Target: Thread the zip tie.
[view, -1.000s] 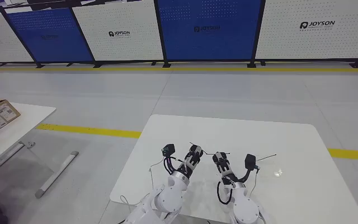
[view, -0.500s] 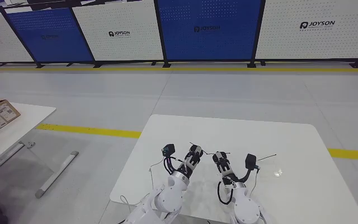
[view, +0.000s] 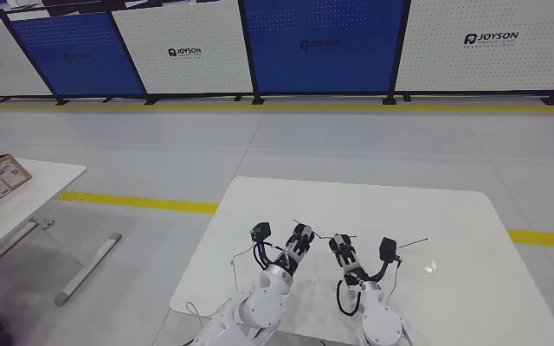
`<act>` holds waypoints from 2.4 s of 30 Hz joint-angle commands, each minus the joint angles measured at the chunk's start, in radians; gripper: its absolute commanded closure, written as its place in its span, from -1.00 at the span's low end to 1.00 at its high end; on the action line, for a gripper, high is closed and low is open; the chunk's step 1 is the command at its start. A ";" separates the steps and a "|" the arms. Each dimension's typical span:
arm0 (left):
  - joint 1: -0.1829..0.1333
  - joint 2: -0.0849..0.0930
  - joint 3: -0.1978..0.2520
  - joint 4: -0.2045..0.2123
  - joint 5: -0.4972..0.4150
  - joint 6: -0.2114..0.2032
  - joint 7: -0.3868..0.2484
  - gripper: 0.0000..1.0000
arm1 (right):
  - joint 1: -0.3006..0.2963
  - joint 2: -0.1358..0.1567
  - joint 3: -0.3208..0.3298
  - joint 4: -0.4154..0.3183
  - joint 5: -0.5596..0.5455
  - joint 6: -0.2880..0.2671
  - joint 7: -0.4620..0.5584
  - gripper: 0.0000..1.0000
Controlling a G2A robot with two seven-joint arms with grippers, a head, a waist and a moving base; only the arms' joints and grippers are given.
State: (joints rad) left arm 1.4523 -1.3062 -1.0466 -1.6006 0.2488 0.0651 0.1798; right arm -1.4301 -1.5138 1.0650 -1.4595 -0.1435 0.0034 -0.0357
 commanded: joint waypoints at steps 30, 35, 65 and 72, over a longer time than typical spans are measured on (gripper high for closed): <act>0.000 0.000 0.000 0.000 0.000 0.000 0.000 1.00 | 0.038 0.002 0.003 0.063 -0.003 -0.031 0.066 1.00; 0.000 0.000 0.000 0.000 0.000 0.000 0.000 1.00 | 0.038 0.002 0.003 0.063 -0.003 -0.031 0.066 1.00; 0.009 0.001 -0.054 -0.039 -0.149 -0.011 -0.138 1.00 | 0.037 0.005 0.009 0.062 0.004 -0.085 0.086 1.00; 0.011 0.000 -0.057 -0.031 -0.126 -0.012 -0.108 1.00 | 0.033 0.006 0.011 0.059 0.001 -0.089 0.074 1.00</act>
State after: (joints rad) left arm 1.4633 -1.3059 -1.1037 -1.6341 0.1170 0.0537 0.0654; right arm -1.3953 -1.5084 1.0764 -1.3988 -0.1411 -0.0853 0.0406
